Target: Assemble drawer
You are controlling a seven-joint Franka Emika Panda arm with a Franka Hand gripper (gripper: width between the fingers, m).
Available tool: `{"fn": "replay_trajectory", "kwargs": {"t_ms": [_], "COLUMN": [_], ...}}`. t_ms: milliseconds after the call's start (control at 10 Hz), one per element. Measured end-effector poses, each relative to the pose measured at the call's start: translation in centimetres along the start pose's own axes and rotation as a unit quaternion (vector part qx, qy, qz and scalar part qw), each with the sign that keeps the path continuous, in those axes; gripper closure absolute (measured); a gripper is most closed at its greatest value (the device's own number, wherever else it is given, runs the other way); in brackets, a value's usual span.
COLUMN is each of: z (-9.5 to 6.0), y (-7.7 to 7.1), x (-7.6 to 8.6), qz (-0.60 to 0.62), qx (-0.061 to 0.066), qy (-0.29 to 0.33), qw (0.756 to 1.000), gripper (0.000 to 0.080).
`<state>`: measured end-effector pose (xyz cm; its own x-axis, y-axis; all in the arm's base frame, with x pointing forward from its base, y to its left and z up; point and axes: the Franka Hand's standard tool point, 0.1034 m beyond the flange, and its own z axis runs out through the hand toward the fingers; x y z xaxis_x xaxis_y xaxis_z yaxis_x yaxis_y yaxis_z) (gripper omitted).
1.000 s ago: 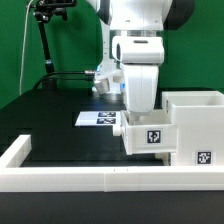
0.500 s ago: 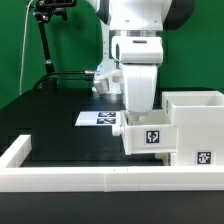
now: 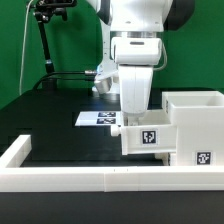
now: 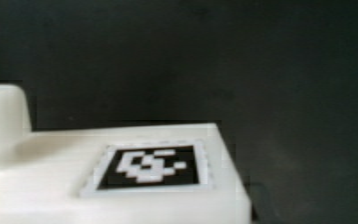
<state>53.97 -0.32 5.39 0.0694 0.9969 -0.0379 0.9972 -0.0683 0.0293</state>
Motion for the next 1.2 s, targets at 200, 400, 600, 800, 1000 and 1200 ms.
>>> {"fn": "replay_trajectory", "kwargs": {"t_ms": [200,400,600,800,1000,1200], "z": [0.17,0.18,0.17,0.04,-0.02,0.0], "y": [-0.29,-0.29,-0.28,-0.15,-0.12,-0.15], "x": [0.36,0.3,0.32,0.56,1.03,1.04], "qz": [0.005,0.006,0.005,-0.003,-0.014,-0.005], "qx": [0.001,0.001,0.001,-0.002,-0.002,-0.001], "qy": [0.002,0.002,0.002,0.001,-0.003,-0.006], "qw": [1.0,1.0,1.0,1.0,1.0,1.0], "gripper": [0.0755,0.0755,0.0755,0.0755,0.0755,0.0755]}}
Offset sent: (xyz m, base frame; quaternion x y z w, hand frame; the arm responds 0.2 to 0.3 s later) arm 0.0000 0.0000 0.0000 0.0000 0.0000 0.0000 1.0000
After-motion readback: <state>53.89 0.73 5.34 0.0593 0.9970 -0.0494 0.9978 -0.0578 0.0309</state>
